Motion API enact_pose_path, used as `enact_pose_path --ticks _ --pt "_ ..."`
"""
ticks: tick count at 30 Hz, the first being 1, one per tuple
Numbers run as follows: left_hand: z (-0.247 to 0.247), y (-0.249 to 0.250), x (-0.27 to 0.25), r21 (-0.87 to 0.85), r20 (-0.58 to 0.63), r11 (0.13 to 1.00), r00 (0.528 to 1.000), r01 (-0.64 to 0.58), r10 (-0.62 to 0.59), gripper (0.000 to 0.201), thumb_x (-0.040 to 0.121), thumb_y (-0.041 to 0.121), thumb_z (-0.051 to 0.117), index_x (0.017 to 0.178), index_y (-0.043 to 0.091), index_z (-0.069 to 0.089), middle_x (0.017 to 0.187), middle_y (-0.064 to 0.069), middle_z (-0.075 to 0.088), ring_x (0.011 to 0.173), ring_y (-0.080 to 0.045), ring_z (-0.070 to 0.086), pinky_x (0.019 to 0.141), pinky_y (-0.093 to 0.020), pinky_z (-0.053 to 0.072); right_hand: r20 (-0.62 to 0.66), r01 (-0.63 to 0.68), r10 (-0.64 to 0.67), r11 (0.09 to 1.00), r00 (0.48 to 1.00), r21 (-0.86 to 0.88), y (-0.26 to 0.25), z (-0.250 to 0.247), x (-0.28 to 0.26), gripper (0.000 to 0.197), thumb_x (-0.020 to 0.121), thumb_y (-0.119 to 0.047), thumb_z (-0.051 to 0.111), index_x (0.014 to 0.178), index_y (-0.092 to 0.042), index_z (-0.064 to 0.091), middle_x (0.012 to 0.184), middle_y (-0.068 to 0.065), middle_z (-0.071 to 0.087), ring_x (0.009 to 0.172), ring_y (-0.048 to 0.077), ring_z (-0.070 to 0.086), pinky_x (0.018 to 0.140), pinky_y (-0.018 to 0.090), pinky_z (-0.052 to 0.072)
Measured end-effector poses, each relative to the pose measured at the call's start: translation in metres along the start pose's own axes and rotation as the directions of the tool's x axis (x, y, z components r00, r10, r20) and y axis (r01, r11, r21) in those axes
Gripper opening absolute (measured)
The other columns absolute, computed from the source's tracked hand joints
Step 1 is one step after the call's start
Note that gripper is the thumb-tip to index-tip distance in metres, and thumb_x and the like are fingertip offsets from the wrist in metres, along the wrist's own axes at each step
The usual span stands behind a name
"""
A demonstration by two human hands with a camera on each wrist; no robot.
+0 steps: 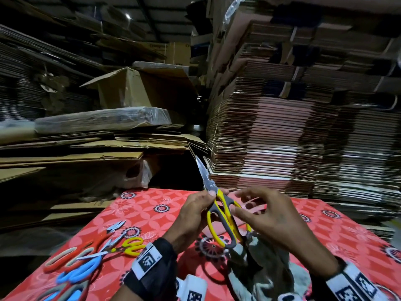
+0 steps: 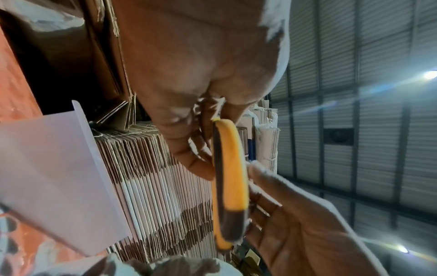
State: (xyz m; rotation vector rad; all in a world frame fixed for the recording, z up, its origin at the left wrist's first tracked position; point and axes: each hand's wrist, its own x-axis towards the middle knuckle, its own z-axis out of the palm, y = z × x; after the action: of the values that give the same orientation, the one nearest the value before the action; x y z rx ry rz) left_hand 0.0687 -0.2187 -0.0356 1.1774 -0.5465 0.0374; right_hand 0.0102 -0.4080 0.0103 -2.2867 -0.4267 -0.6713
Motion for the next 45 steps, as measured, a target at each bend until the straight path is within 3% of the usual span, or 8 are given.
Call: enact_pose_path --ticks 5,11,23,26,29,35,38,45 --pt "0.002 0.002 -0.001 -0.004 0.078 0.999 0.996 -0.042 0.042 0.04 0.094 0.025 0.058 0.109 -0.01 0.069 0.095 -0.02 0.073 0.082 -0.025 0.073 0.073 -0.031 0.06 0.168 -0.129 0.084 0.951 0.982 0.281 0.011 -0.001 -0.004 0.02 0.083 -0.019 0.087 0.097 -0.024 0.074 0.083 0.003 0.077 0.073 0.024 0.077 0.074 0.048 0.063" --pt "0.007 0.007 0.0 0.188 0.16 0.976 0.984 -0.111 0.081 0.038 0.101 0.019 0.062 0.094 -0.018 0.063 0.081 -0.012 0.071 0.073 -0.022 0.069 0.066 -0.031 0.057 0.238 -0.069 0.033 0.987 0.971 0.144 0.005 -0.029 -0.007 0.02 0.093 -0.029 0.078 0.079 -0.015 0.082 0.07 0.0 0.077 0.06 0.012 0.067 0.055 0.022 0.048" --pt "0.045 0.034 0.039 0.396 0.066 0.912 0.988 0.105 -0.142 0.04 0.105 0.036 0.056 0.11 0.002 0.076 0.085 -0.006 0.074 0.064 -0.013 0.067 0.059 -0.024 0.055 0.144 -0.19 0.148 0.92 0.978 0.344 0.039 -0.088 0.007 0.02 0.092 -0.009 0.076 0.075 0.001 0.078 0.057 0.004 0.068 0.047 0.011 0.057 0.048 0.018 0.047" --pt "0.026 0.022 0.055 0.569 -0.044 0.801 0.979 0.187 -0.198 0.035 0.102 0.032 0.065 0.109 0.0 0.076 0.091 -0.008 0.074 0.074 -0.016 0.065 0.062 -0.025 0.051 0.123 -0.228 0.196 0.901 0.973 0.368 0.055 -0.096 0.01 0.015 0.091 -0.005 0.075 0.079 0.002 0.079 0.065 0.016 0.071 0.048 0.014 0.057 0.047 0.02 0.048" --pt "0.007 0.01 0.063 0.844 -0.092 0.493 0.962 0.212 -0.257 0.015 0.094 0.018 0.075 0.102 0.006 0.078 0.09 -0.009 0.07 0.073 -0.018 0.057 0.056 -0.019 0.044 0.098 -0.279 0.262 0.885 0.96 0.372 0.075 -0.1 0.014 0.012 0.091 -0.004 0.075 0.086 0.006 0.079 0.067 0.018 0.071 0.048 0.013 0.059 0.048 0.021 0.051" --pt "-0.005 -0.005 0.065 0.989 -0.119 0.041 0.921 0.144 -0.372 0.055 0.082 0.003 0.08 0.135 0.015 0.068 0.112 -0.004 0.072 0.088 -0.014 0.061 0.066 -0.019 0.046 0.087 -0.351 0.35 0.824 0.933 0.444 0.103 -0.098 0.024 0.012 0.092 -0.001 0.074 0.094 0.011 0.078 0.074 0.022 0.073 0.049 0.011 0.062 0.051 0.021 0.055" --pt "-0.003 -0.012 0.068 0.997 -0.066 0.02 0.926 0.079 -0.372 0.043 0.083 0.005 0.081 0.125 0.017 0.076 0.092 0.001 0.07 0.074 -0.007 0.058 0.055 -0.012 0.039 0.086 -0.369 0.374 0.803 0.924 0.468 0.115 -0.095 0.029 0.011 0.091 -0.001 0.074 0.093 0.009 0.079 0.075 0.022 0.074 0.05 0.011 0.063 0.052 0.022 0.056" --pt "0.033 -0.026 0.076 0.991 0.107 0.112 0.907 -0.066 -0.408 0.038 0.084 0.017 0.086 0.121 0.011 0.078 0.099 -0.004 0.08 0.08 -0.01 0.065 0.079 -0.024 0.054 0.087 -0.397 0.413 0.768 0.907 0.502 0.132 -0.086 0.039 0.009 0.091 0.0 0.074 0.091 0.008 0.078 0.06 0.007 0.068 0.045 0.007 0.058 0.05 0.019 0.053"
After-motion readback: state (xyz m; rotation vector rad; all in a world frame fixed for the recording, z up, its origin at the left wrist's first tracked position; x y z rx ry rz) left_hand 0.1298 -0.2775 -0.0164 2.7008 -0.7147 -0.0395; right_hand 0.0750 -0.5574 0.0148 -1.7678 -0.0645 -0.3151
